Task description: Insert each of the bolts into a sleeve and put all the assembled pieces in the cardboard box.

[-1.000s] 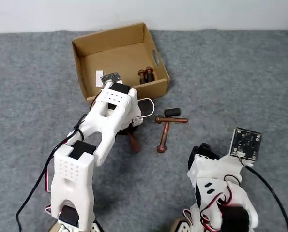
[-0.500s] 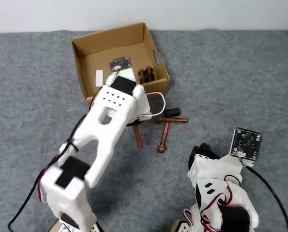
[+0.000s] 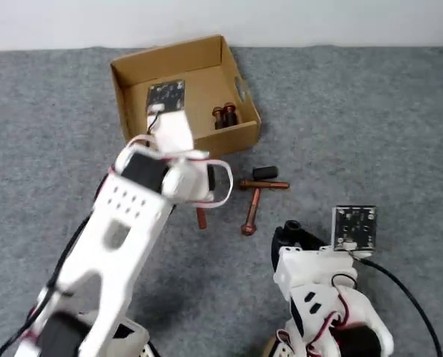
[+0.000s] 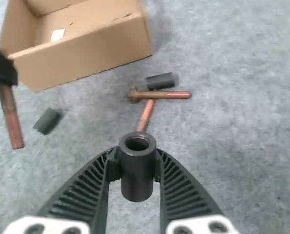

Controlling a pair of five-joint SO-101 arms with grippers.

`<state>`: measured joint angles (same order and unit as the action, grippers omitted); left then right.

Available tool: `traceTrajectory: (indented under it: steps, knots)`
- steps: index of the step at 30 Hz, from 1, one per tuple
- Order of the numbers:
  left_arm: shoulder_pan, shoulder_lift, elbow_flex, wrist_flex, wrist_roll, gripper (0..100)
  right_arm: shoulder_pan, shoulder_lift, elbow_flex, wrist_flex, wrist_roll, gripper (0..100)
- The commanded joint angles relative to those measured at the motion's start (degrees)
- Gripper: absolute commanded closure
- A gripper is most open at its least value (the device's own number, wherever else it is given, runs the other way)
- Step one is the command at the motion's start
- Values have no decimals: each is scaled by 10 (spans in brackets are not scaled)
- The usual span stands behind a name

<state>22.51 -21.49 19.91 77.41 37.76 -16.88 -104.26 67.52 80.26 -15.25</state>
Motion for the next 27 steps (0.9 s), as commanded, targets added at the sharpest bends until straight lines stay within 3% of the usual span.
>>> traceTrajectory:
  steps: [1, 9, 20, 27]
  knots:
    - [0, -144, 111, -96, -30, 996, -24, 3, -4, -16, 4, 991]
    - [-2, -364, 303, -239, -56, 996, -121, 3, 8, -34, 6, 991]
    - [3, -519, 322, -335, -53, 996, -208, 3, 16, -42, 37, 991]
    - [97, -547, 332, -351, -53, 996, -242, 5, 17, -49, 38, 991]
